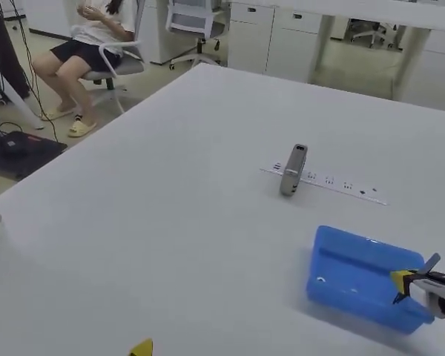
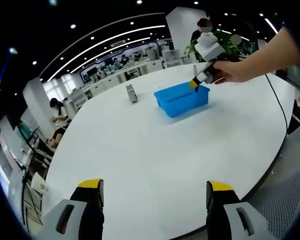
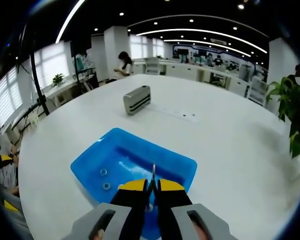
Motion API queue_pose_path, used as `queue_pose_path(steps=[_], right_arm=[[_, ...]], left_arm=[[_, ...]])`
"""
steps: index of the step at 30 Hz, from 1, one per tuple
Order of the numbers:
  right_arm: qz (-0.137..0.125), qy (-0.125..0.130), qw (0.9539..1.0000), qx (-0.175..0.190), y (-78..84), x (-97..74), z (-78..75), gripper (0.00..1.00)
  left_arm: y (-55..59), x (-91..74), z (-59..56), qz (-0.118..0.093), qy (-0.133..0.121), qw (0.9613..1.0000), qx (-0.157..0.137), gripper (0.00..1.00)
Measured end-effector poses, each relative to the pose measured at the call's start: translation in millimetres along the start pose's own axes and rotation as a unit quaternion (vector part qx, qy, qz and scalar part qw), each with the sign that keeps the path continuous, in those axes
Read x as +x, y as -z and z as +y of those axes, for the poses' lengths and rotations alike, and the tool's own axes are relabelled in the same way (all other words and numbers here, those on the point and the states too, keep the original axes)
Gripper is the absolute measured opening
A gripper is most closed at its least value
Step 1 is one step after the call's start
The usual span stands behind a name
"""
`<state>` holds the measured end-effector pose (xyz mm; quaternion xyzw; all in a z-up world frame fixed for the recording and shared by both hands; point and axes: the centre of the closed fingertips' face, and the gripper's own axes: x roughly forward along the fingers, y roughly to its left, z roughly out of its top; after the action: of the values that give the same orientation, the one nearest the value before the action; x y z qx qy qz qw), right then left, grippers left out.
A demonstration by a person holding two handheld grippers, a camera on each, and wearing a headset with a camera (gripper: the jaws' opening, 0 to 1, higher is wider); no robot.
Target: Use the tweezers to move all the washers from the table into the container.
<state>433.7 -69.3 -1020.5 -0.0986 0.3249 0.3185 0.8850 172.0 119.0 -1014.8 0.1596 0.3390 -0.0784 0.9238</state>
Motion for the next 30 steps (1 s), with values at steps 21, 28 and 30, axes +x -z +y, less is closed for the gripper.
queue_pose_path(steps=[21, 28, 30], right_arm=[[-0.062, -0.057, 0.9964, -0.007, -29.5, -74.1, 49.3, 0.03], [-0.051, -0.101, 0.9926, -0.045, -16.8, -94.9, 81.0, 0.04], [-0.051, -0.108, 0.9912, -0.058, -14.1, -99.9, 88.2, 0.04]], left_arm=[[-33.1, -15.0, -16.7, -0.066, 0.077, 0.9939, -0.042, 0.85], [-83.2, -28.1, -17.4, -0.111, 0.12, 0.9864, -0.02, 0.81], [-98.6, -33.2, -18.8, -0.127, 0.134, 0.9825, -0.021, 0.79]])
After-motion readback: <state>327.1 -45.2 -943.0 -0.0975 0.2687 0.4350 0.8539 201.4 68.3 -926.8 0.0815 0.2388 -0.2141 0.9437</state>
